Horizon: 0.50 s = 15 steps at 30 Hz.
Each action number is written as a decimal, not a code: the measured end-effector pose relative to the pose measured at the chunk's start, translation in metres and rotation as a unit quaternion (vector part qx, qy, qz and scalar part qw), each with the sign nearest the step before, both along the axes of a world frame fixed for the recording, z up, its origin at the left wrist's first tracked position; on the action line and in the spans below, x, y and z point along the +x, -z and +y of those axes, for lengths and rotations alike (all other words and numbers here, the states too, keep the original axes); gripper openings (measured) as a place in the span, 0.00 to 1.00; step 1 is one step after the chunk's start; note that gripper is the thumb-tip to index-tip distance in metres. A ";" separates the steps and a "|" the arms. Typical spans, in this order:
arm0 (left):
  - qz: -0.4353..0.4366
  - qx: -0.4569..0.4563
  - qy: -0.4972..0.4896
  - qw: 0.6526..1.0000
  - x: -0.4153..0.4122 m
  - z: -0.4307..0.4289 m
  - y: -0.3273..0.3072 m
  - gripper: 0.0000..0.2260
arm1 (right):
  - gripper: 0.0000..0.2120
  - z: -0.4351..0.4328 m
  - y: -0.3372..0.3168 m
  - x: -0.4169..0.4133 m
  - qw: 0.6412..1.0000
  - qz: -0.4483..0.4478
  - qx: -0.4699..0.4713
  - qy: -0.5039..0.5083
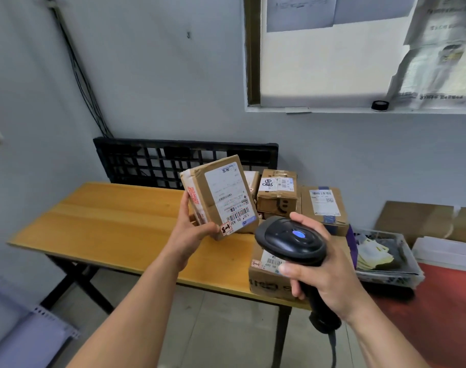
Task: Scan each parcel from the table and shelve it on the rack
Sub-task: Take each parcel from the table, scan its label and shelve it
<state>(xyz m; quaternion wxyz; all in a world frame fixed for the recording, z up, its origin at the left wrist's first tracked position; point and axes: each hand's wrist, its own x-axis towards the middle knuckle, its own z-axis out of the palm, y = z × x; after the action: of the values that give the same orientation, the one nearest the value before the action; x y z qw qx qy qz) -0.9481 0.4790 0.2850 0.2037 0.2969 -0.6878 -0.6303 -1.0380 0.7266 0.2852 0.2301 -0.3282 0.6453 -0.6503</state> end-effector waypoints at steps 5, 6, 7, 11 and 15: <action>0.003 -0.005 -0.024 1.000 0.014 0.005 -0.002 0.49 | 0.39 -0.001 0.006 -0.005 1.000 -0.008 -0.004 -0.014; 0.002 -0.007 -0.030 1.000 0.020 0.007 -0.003 0.49 | 0.40 -0.002 0.007 -0.006 1.000 -0.005 -0.006 -0.017; 0.001 -0.011 -0.037 0.999 0.027 0.008 -0.004 0.49 | 0.40 -0.004 0.008 -0.006 1.000 0.001 -0.007 -0.022; -0.001 -0.024 -0.088 0.996 0.058 0.011 -0.006 0.46 | 0.40 -0.017 0.006 0.000 0.998 0.016 -0.023 -0.052; 0.019 -0.029 -0.124 0.992 0.095 0.004 -0.003 0.39 | 0.41 -0.035 0.001 0.020 0.997 0.032 -0.028 -0.070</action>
<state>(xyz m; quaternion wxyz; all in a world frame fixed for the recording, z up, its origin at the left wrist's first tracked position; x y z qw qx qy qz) -0.8534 0.4833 0.2881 0.3024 0.3617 -0.6595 -0.5855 -1.0182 0.6920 0.2847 0.2451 -0.3994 0.6089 -0.6400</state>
